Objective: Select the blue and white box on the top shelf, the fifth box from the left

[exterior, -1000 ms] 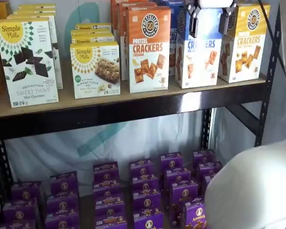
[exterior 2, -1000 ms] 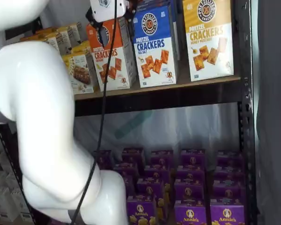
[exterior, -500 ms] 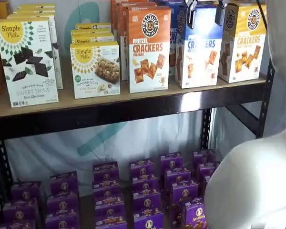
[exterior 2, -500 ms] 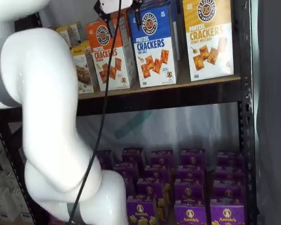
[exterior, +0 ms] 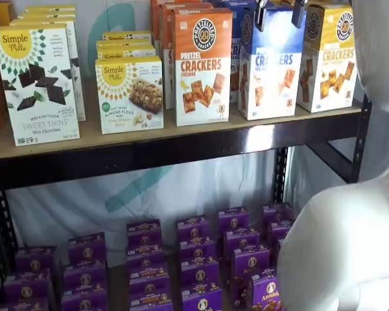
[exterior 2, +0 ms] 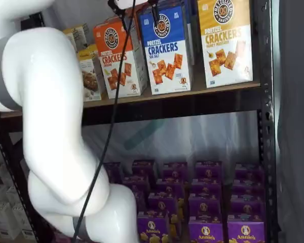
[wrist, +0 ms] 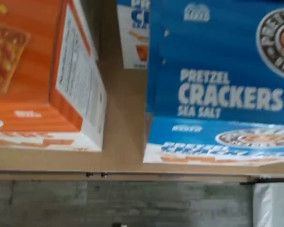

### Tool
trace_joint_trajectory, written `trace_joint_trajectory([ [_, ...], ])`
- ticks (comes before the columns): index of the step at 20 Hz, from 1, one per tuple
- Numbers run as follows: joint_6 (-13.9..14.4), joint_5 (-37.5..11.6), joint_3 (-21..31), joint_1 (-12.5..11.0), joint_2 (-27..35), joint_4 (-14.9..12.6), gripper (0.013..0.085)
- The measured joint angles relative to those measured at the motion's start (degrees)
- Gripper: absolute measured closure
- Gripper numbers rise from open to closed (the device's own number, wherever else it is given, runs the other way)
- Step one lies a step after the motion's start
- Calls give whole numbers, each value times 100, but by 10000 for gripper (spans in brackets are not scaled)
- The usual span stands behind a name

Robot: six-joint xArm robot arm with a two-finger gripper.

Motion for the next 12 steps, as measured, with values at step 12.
trace_joint_trajectory([
  [12, -325, -63, -305, -355, 236, 124, 130],
])
